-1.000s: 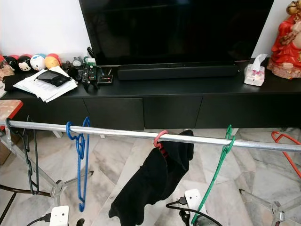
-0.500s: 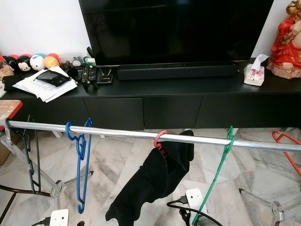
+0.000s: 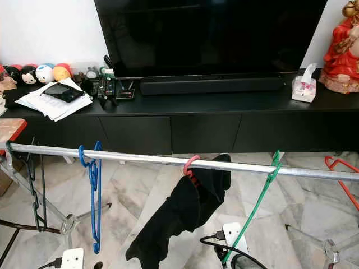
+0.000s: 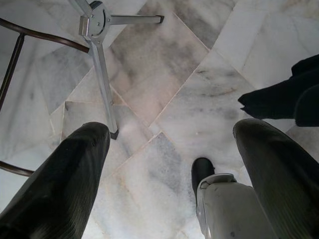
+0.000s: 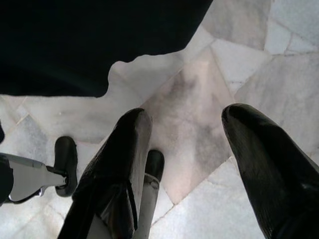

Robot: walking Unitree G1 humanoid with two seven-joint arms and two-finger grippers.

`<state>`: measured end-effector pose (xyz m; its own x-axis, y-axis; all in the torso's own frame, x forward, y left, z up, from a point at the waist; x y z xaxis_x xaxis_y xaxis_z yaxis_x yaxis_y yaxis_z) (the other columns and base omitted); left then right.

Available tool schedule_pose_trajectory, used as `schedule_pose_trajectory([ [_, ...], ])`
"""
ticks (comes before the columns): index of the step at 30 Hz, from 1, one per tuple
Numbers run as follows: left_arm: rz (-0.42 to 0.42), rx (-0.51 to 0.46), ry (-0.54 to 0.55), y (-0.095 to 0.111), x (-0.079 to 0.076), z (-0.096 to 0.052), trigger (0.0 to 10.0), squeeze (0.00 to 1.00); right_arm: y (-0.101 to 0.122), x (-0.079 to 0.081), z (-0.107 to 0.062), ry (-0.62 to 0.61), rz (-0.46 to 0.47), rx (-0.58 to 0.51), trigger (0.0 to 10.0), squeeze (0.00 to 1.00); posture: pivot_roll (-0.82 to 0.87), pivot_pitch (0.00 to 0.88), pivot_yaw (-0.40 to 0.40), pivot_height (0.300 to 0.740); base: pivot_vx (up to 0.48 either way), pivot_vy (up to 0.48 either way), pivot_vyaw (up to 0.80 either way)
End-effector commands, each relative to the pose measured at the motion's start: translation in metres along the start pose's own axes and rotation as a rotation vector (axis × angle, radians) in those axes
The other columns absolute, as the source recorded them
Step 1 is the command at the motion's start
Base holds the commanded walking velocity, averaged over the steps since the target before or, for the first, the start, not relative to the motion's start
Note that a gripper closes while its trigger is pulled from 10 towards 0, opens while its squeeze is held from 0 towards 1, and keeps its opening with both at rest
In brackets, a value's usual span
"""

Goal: Hang hanger

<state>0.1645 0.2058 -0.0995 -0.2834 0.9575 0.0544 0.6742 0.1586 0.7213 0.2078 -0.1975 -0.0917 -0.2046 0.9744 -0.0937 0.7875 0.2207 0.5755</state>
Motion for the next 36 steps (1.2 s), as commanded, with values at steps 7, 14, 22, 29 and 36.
schedule_pose_trajectory([
  [7, -0.024, 0.012, 0.017, -0.0048, 0.0025, -0.0017, 10.0, 0.00, 0.0035, 0.0027, -0.0001, 0.019, 0.016, -0.040, 10.0, 0.00, -0.13, 0.000, 0.030, 0.740, 0.000, 0.000, 0.00],
  [14, -0.025, 0.013, 0.014, -0.0047, 0.0004, -0.0015, 10.0, 0.00, 0.0050, 0.0021, -0.0001, 0.027, -0.019, -0.042, 10.0, 0.00, -0.14, 0.000, 0.028, 0.740, 0.000, 0.000, 0.00],
  [22, -0.028, 0.014, 0.016, -0.0050, 0.0001, -0.0016, 10.0, 0.00, 0.0053, 0.0015, -0.0002, 0.023, -0.017, -0.046, 10.0, 0.00, -0.14, 0.000, 0.026, 0.740, -0.073, 0.000, 0.00],
  [29, -0.029, 0.013, 0.017, -0.0049, 0.0000, -0.0016, 10.0, 0.00, 0.0067, 0.0019, -0.0003, 0.027, -0.008, -0.060, 10.0, 0.00, -0.14, 0.000, 0.024, 0.740, -0.299, 0.000, 0.00],
  [36, -0.028, 0.010, 0.016, -0.0043, -0.0007, -0.0015, 10.0, 0.00, 0.0088, 0.0018, -0.0005, 0.023, 0.001, -0.084, 10.0, 0.00, -0.14, 0.000, 0.024, 0.740, -0.326, 0.000, 0.00],
])
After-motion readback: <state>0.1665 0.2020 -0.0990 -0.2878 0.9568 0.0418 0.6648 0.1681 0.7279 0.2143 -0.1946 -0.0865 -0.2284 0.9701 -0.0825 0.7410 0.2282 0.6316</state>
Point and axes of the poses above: a point about 5 cm out from each wrist's last joint towards the gripper, its own z axis pointing out of the wrist towards the gripper, its own y axis along the axis of the wrist's last joint, x = y × z, the point moved 2 cm from there along z, pointing out of the wrist towards the gripper, and after that the axes turned 5 degrees about -z, right-handed, at the moved point
